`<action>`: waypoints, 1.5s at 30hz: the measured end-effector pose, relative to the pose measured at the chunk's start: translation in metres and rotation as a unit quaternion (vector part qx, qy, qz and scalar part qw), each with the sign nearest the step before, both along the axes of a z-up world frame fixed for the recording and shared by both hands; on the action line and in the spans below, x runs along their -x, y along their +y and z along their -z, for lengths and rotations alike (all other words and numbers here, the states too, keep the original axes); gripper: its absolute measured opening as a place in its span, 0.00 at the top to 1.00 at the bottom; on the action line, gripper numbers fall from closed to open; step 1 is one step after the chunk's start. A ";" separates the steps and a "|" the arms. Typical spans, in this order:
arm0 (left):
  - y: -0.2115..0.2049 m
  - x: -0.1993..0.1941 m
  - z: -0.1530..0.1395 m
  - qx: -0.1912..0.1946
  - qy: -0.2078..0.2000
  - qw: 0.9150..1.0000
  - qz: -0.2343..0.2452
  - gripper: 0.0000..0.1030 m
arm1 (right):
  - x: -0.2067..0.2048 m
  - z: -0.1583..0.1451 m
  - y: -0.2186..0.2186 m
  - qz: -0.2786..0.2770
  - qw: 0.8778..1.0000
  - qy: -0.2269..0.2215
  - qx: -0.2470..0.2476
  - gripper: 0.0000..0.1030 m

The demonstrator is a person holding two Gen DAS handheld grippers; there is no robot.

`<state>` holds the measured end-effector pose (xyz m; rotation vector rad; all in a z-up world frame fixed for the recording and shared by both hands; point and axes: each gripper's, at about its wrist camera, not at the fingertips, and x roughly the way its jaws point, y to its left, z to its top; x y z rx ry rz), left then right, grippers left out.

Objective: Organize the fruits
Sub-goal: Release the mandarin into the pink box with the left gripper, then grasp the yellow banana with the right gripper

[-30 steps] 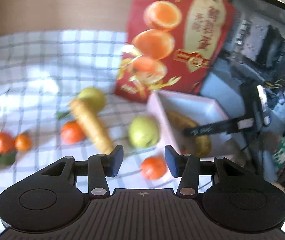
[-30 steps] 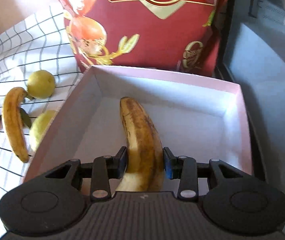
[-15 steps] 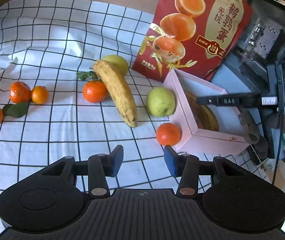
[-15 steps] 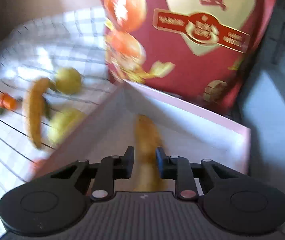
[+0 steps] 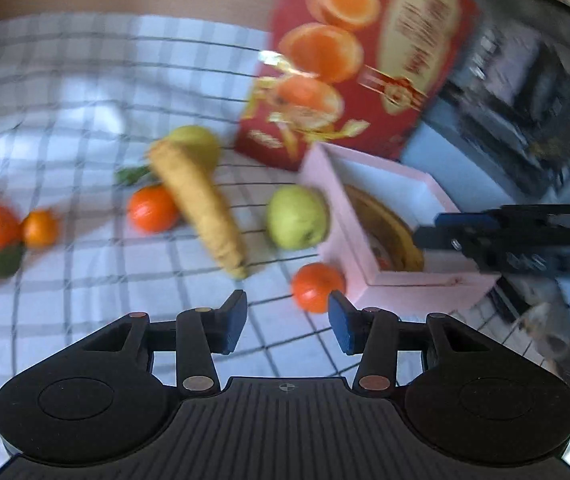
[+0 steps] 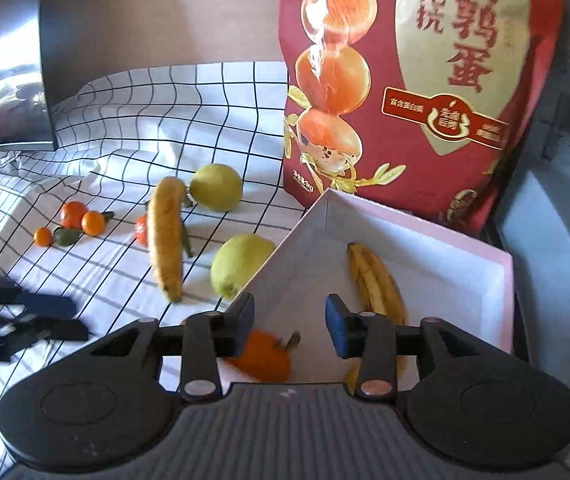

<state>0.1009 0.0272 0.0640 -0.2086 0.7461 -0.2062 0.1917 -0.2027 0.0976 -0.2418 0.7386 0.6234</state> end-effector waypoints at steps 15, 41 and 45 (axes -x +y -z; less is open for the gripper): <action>0.006 -0.021 0.016 -0.073 -0.023 0.997 -0.005 0.50 | 0.073 0.013 -0.025 0.044 0.998 -0.001 0.036 0.50; 0.126 0.074 0.016 -0.002 0.007 0.993 -0.120 0.52 | -0.012 0.011 0.180 -0.028 0.999 -0.023 0.024 0.48; 0.127 0.099 0.015 0.008 0.014 0.993 -0.119 0.52 | -0.051 0.027 0.198 -0.011 0.999 0.032 0.010 0.48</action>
